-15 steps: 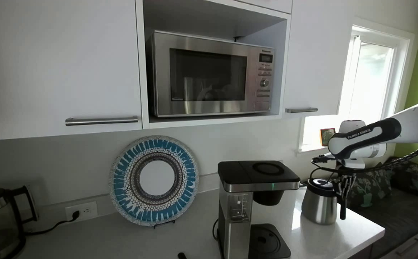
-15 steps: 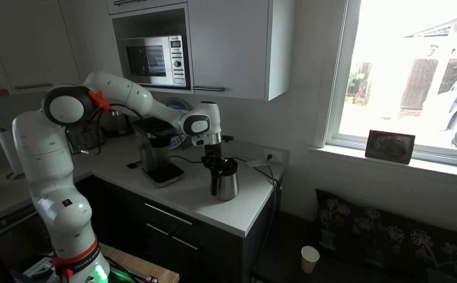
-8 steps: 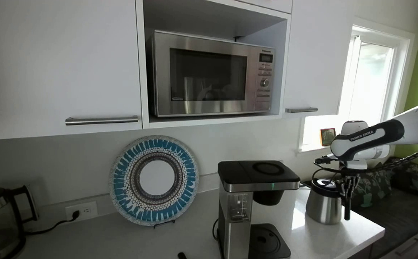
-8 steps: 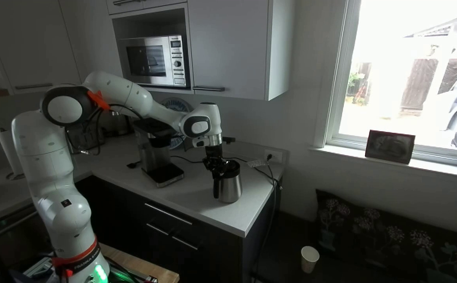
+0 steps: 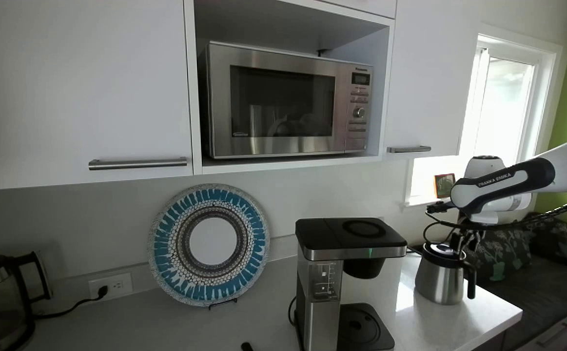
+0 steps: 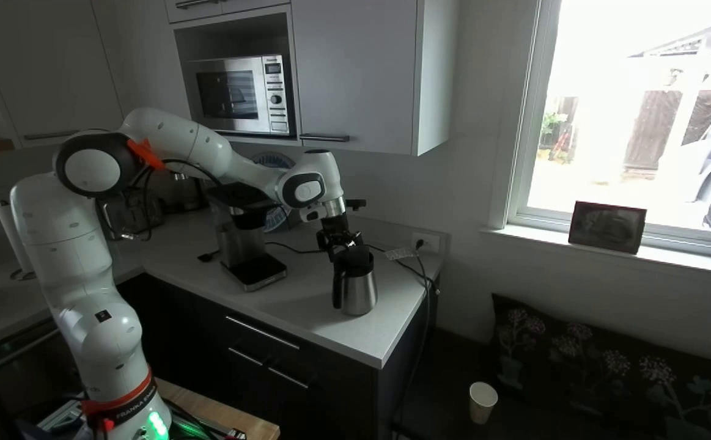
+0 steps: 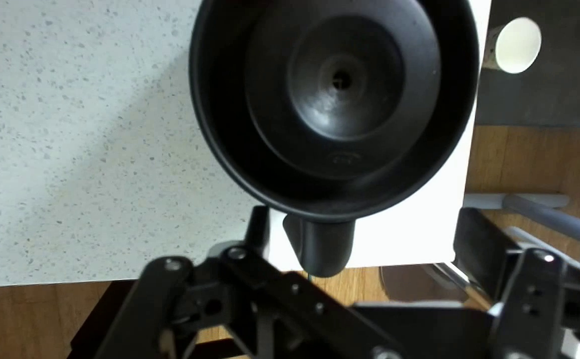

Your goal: Spin the metal carafe clockwise once on the counter top

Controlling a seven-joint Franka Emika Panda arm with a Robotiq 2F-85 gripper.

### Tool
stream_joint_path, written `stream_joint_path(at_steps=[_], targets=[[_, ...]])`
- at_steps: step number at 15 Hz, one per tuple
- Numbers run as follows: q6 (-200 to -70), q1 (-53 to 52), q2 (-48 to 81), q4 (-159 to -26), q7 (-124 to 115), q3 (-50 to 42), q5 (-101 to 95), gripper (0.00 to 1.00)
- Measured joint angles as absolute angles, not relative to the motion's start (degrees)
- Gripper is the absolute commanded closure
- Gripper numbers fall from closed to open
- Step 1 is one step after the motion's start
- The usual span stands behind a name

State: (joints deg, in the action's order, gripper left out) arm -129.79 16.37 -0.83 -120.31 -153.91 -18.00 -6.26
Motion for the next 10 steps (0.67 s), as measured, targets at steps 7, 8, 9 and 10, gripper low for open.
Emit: stream_joint_path(at_steps=[7,8,9,10], targets=[[-131.03,17.09,-6.64,-119.99,-132.42,-17.8,-7.85,0.0],[-130.85,17.31,-7.22,-119.94,-128.65,-17.81,-7.85,0.0],[-130.74,17.5,-7.73,-119.94,-124.89,-17.85,-7.85,0.0],[-130.7,17.68,-8.16,-119.93,-121.07,-17.91,-7.76,0.0]])
